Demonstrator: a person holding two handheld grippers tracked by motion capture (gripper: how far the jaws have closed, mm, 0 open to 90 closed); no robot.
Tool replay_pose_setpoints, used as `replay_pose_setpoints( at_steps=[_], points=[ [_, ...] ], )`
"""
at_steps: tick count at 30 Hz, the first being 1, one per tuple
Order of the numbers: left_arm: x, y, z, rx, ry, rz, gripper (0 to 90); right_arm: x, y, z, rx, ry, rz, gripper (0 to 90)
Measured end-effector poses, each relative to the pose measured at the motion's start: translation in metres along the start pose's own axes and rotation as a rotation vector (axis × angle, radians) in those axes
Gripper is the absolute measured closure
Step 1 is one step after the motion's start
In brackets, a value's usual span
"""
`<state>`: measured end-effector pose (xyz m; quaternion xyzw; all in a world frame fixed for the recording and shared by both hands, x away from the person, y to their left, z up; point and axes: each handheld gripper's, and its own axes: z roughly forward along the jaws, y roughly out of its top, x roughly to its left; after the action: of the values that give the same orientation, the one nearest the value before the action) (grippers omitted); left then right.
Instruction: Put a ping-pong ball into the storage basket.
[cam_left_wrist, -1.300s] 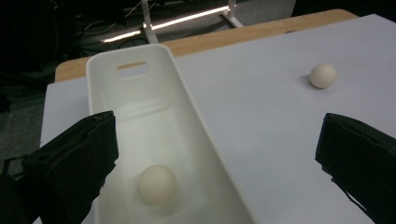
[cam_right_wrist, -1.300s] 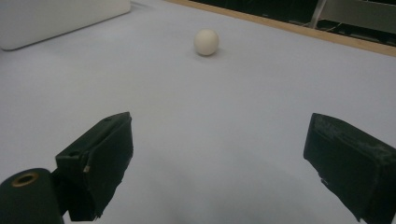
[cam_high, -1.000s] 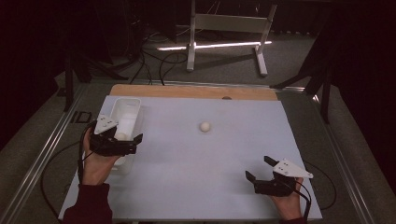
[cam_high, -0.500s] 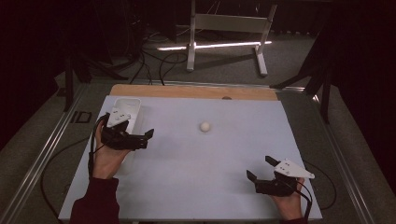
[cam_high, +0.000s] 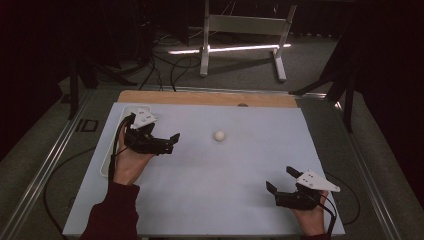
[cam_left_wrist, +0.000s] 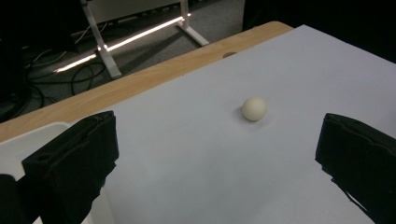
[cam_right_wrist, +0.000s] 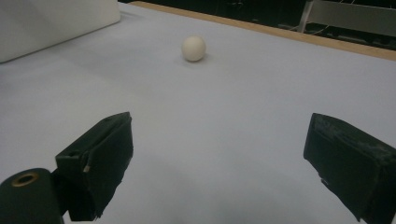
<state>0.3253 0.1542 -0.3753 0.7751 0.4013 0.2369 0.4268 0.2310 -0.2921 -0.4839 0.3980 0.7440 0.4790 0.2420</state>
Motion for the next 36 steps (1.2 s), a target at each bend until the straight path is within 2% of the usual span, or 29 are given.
replay_pose_setpoints(
  at_steps=[8,19,36],
  points=[
    [-0.007,0.006,0.009,0.014,-0.017,0.010,0.1,0.000,-0.001,-0.001,-0.001,0.001,0.005,7.7],
    [-0.013,0.015,0.019,0.005,-0.044,0.017,0.1,-0.001,-0.001,-0.001,-0.002,0.001,0.004,7.7],
    [-0.019,0.023,0.041,-0.002,-0.092,0.006,0.1,-0.001,-0.001,-0.001,-0.005,0.000,0.009,7.7]
  ],
)
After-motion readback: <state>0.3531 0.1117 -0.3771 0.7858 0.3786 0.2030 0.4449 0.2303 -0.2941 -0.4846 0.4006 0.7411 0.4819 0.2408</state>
